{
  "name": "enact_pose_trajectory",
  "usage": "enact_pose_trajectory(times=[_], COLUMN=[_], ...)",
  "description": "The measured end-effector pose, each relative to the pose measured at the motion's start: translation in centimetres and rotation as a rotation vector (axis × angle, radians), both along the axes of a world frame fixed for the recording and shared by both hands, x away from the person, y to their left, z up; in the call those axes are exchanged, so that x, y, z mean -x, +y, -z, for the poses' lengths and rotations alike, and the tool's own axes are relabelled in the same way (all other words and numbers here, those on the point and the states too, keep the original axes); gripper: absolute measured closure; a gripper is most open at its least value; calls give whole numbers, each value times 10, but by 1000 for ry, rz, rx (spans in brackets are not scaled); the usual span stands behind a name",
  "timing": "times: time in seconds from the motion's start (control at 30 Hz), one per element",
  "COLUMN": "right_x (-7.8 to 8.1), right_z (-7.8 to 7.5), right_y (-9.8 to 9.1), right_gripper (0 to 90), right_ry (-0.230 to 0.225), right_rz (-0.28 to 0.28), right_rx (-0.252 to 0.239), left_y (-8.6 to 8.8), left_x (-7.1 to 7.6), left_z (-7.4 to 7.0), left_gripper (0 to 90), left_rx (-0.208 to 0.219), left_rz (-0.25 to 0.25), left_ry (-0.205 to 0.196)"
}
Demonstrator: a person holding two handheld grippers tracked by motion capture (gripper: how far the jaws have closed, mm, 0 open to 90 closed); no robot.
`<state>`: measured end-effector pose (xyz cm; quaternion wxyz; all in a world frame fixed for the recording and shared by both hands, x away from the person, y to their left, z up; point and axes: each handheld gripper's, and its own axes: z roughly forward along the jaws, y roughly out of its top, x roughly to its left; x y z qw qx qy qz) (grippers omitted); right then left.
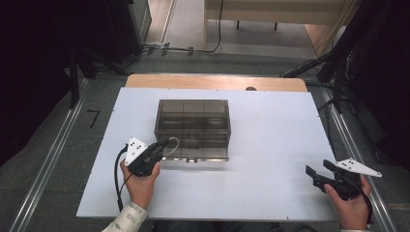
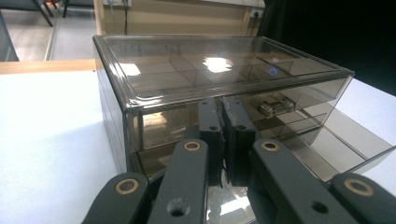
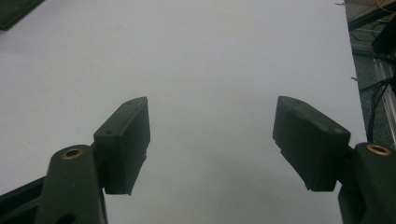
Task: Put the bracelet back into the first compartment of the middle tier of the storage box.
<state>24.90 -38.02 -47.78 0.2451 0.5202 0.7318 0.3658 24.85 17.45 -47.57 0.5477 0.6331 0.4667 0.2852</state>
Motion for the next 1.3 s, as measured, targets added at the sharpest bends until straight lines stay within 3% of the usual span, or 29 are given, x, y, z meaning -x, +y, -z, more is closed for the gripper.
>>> enact_pose_trajectory(times=[0.8,1.3], right_x=[0,-1], right_z=[0,1], right_y=[0,0], right_gripper=[258,241], right_ry=[1,2], right_rz=[2,0], right_rx=[-1,0], left_y=[-1,-5], left_x=[5,8], left_z=[0,-1], left_gripper=[782,549], left_rx=[27,11], left_rz=[4,-22], left_ry=[-14,-18])
